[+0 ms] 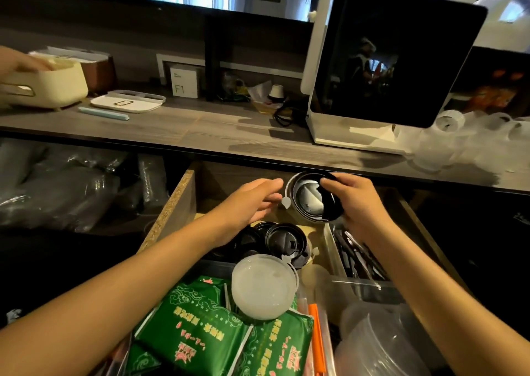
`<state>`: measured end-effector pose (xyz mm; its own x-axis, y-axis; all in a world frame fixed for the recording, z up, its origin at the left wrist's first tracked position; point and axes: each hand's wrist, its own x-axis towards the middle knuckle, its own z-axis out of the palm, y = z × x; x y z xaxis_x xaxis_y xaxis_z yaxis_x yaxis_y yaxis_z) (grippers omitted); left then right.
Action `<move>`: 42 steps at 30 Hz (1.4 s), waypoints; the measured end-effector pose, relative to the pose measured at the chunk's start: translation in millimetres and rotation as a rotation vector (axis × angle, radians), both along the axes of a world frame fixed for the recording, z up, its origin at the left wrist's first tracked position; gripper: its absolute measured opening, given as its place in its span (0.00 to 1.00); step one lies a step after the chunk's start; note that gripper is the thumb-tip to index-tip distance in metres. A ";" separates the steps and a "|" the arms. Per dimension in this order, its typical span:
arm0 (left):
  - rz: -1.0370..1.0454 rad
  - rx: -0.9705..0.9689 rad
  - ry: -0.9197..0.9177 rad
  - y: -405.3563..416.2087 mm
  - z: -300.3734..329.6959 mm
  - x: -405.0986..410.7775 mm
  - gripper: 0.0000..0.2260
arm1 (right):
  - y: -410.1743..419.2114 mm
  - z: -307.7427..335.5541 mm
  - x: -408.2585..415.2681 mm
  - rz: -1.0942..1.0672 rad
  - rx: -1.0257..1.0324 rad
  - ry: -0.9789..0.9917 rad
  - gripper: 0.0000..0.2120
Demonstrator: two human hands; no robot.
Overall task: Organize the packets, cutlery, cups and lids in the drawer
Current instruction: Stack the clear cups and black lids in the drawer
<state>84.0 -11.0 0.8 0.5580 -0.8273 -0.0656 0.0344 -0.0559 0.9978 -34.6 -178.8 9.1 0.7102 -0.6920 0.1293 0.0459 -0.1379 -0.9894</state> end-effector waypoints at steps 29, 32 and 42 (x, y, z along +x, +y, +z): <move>0.117 -0.033 0.056 41.9 -11.5 -12.3 0.14 | 28.1 11.4 -29.5 -0.081 -0.034 0.101 0.06; 0.084 0.038 -0.317 42.2 -12.3 -9.0 0.13 | 24.9 18.0 -32.9 -0.013 0.017 0.123 0.07; 0.302 0.032 -0.164 34.3 -13.9 -29.5 0.17 | 26.5 1.2 -52.5 0.238 0.082 0.158 0.13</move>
